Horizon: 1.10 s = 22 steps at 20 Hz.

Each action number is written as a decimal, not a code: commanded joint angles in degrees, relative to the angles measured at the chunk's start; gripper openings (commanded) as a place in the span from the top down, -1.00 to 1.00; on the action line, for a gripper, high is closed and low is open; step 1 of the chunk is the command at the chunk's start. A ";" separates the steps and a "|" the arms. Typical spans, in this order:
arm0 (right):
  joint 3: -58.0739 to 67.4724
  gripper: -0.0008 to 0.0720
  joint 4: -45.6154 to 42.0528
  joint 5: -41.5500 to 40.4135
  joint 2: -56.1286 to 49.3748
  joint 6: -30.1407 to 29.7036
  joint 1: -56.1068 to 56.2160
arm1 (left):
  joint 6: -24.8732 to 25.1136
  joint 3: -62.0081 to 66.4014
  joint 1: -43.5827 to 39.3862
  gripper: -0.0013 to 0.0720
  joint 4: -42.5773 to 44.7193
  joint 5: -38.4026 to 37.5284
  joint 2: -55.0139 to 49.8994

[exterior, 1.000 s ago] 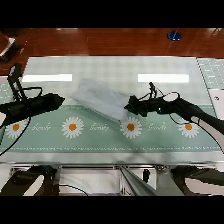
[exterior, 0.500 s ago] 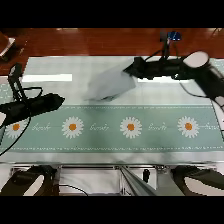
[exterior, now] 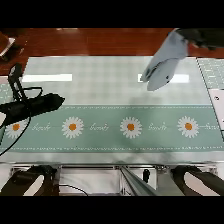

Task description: Fold the shirts.

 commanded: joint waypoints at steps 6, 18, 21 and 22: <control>0.15 0.93 -13.29 14.78 9.94 7.65 -25.77 | 0.00 -0.02 0.02 0.91 0.02 1.75 -0.07; -15.65 0.93 -28.74 26.45 21.97 8.90 -51.28 | 0.28 -0.02 0.02 0.91 -1.01 3.61 -0.20; -18.03 0.93 -38.51 30.77 24.87 8.87 -52.87 | 0.26 -0.02 -0.07 0.91 -1.01 4.79 -1.09; -19.32 0.93 -42.82 32.35 26.14 9.09 -52.89 | 0.26 -0.02 -0.20 0.91 -1.01 5.51 -1.55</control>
